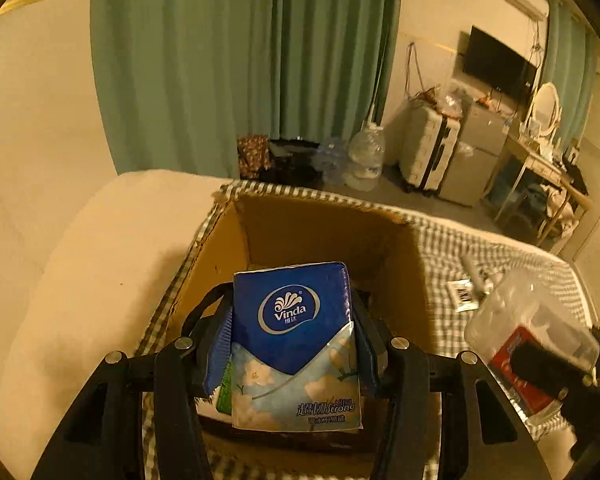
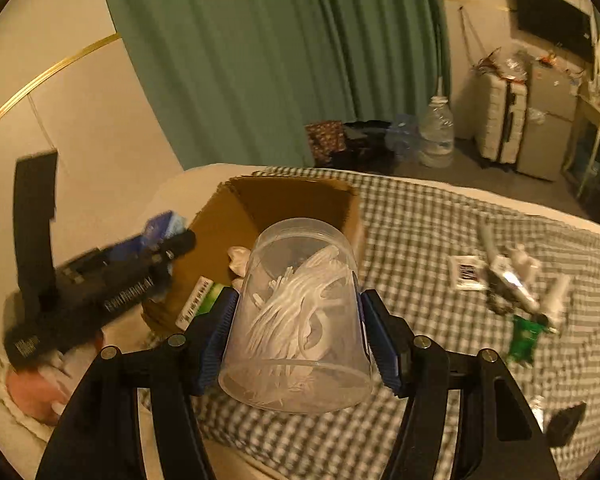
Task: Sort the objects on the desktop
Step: 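Carry tissue pack and floss container into cardboard box and open both tools, then move both tools back to bed, right tool reaching for black hair clip, then grasp silver foil blister pack with left tool while right holds black hair clip, then carry foil pack and hair clip into cardboard box and open both tools, then move both tools back over the items on the bed, then grasp blue Amoxicillin blister pack with left tool while right grasps green medicine bag, then carry blister pack and green bag into cardboard box and open both tools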
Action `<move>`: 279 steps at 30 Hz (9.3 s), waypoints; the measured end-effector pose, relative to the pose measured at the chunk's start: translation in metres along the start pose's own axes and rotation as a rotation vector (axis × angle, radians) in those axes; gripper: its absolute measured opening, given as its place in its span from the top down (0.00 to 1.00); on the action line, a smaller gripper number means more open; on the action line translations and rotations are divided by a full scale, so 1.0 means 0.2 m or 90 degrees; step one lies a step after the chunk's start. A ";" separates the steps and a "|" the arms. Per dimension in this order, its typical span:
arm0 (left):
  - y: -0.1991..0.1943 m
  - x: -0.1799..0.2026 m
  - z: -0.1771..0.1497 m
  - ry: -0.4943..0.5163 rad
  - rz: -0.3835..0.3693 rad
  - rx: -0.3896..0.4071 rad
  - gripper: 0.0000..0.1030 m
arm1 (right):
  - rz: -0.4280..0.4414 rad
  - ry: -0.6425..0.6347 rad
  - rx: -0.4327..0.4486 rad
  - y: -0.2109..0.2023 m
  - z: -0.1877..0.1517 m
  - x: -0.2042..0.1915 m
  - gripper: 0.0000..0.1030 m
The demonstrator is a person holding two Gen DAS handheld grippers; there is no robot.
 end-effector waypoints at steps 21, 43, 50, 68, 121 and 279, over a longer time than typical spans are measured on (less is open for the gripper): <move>0.43 0.04 -0.01 0.039 0.006 -0.063 0.11 | -0.007 0.138 0.029 0.51 0.36 0.21 0.09; -0.50 0.82 -0.23 -0.025 -0.026 0.056 0.00 | -0.271 0.137 0.049 -0.83 -0.24 0.85 0.08; -0.47 1.30 -0.64 0.053 -0.121 0.037 0.00 | -0.306 0.207 -0.033 -0.86 -0.66 1.22 0.08; -0.14 2.07 -1.21 0.394 -0.267 -0.083 0.00 | -0.280 0.403 -0.105 -0.72 -1.02 1.73 0.08; -0.36 1.77 -0.88 0.272 -0.253 -0.049 0.29 | -0.227 0.331 0.022 -1.03 -0.77 1.58 0.39; -0.40 0.27 0.02 0.003 0.007 0.084 0.03 | -0.025 -0.062 0.095 -0.34 0.00 0.07 0.65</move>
Point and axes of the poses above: each gripper's, at about its wrist camera, not at the fingertips, and y roughly the way its jaws point, x to its right, z to its top, the point moved 6 cm from there along y, roughly the way its jaws point, and after that the axes turned 15 degrees about z, right-handed, at the moved point
